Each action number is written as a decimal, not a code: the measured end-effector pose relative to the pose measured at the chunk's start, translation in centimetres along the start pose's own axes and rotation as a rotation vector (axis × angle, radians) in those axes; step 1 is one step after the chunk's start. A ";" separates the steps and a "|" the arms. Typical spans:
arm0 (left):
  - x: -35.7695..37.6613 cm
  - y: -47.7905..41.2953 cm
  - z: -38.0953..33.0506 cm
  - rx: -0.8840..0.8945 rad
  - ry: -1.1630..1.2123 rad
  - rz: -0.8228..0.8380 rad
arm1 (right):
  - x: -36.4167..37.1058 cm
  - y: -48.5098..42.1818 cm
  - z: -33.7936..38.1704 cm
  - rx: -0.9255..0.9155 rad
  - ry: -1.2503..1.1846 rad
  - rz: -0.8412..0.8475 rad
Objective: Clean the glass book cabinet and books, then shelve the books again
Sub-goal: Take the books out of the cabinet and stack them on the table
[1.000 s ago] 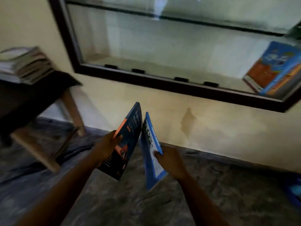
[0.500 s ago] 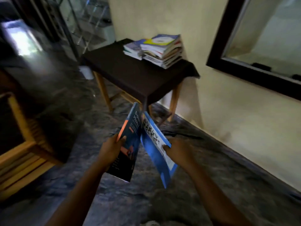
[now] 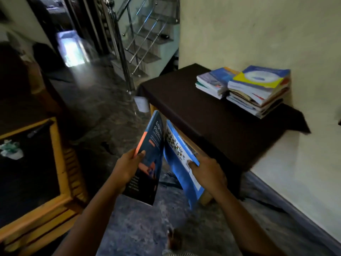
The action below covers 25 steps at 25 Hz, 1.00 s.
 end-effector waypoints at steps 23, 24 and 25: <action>13.7 -41.6 -33.6 -0.264 0.019 1.126 | -8.6 -30.1 4.6 0.757 0.214 -0.723; 15.9 -42.1 -34.7 -0.264 0.035 1.142 | -9.1 -30.6 4.2 0.772 0.203 -0.765; 17.8 -42.2 -35.6 -0.262 0.067 1.160 | -9.6 -31.1 3.9 0.785 0.201 -0.796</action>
Point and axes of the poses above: each hand's wrist, its own y-axis away from the middle knuckle, its own x-axis out of the palm, z = x × y, the point moved 4 cm from there along -y, towards the middle knuckle, and after that the axes turned 10 degrees about -x, right-handed, at the moved point
